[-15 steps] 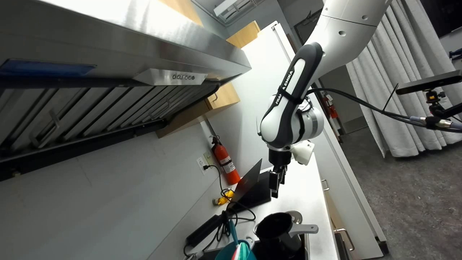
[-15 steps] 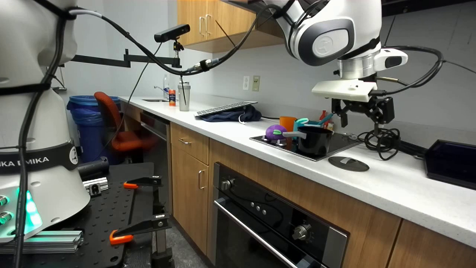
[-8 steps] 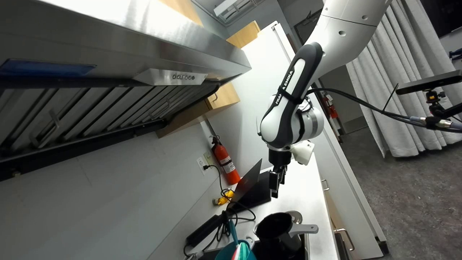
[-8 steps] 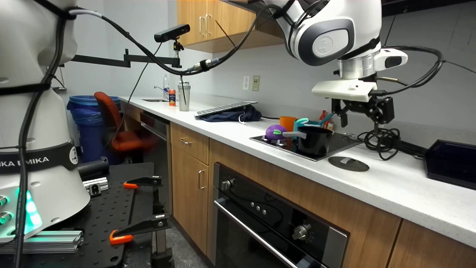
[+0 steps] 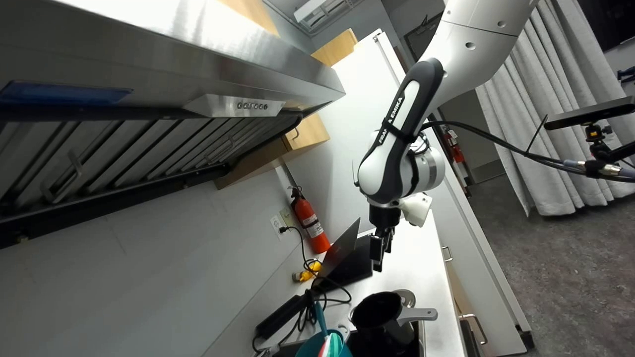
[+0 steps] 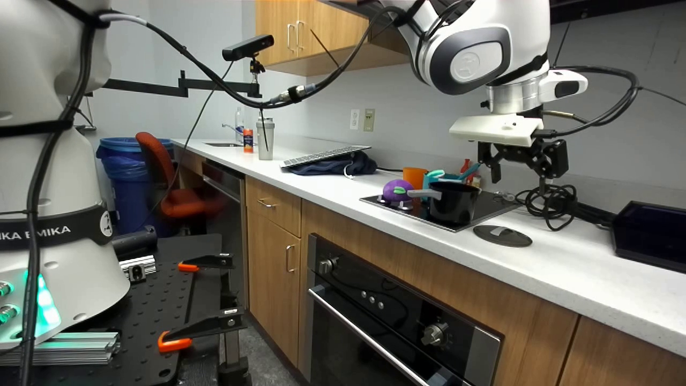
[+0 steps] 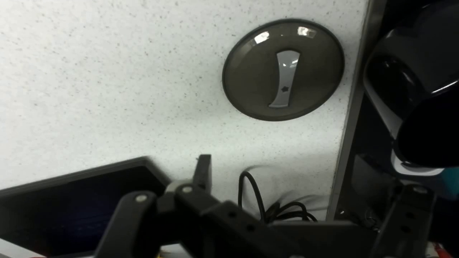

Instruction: Take the lid from the top of the black pot and put it at the right of the stove then remove the purple object from the pot and put it on the stove

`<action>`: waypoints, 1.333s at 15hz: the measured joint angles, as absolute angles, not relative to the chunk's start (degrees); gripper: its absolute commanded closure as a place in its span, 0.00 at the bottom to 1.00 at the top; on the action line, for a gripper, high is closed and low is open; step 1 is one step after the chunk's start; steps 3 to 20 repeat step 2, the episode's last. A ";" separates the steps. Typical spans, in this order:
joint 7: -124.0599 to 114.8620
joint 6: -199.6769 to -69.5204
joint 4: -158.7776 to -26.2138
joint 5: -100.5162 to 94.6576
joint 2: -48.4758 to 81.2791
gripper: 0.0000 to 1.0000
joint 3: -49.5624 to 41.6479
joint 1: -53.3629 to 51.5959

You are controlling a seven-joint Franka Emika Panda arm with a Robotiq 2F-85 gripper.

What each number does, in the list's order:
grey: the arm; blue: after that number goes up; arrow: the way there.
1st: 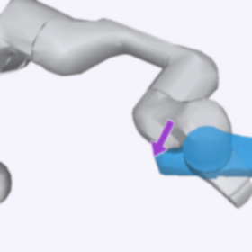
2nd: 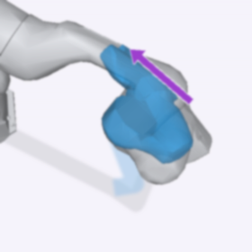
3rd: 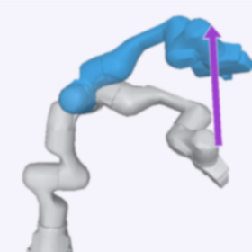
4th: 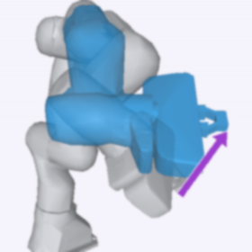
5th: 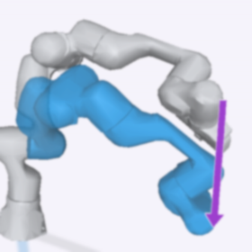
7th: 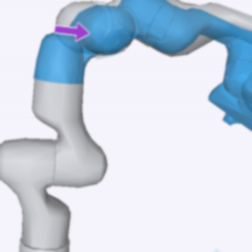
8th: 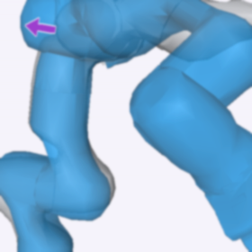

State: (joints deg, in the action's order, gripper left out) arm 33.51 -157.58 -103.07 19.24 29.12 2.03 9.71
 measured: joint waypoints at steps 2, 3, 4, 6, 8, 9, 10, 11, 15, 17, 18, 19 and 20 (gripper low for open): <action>33.51 -157.58 -103.07 19.24 29.12 0.00 2.03 9.71; 33.51 -157.58 -103.07 19.24 29.12 0.00 2.03 9.71; 33.51 -157.58 -103.07 19.24 29.12 0.00 2.03 9.71; 33.51 -157.58 -103.07 19.24 29.12 0.00 2.03 9.71; 33.51 -157.58 -103.07 19.24 29.12 0.00 2.03 9.71; 33.51 -157.58 -103.07 19.24 29.12 0.00 2.03 9.71; 33.51 -157.58 -103.07 19.24 29.12 0.00 2.03 9.71; 33.51 -157.58 -103.07 19.24 29.12 0.00 2.03 9.71; 33.51 -157.58 -103.07 19.24 29.12 0.00 2.03 9.71; 33.51 -157.58 -103.07 19.24 29.12 0.00 2.03 9.71; 33.51 -157.58 -103.07 19.24 29.12 0.00 2.03 9.71; 33.51 -157.58 -103.07 19.24 29.12 0.00 2.03 9.71; 33.51 -157.58 -103.07 19.24 29.12 0.00 2.03 9.71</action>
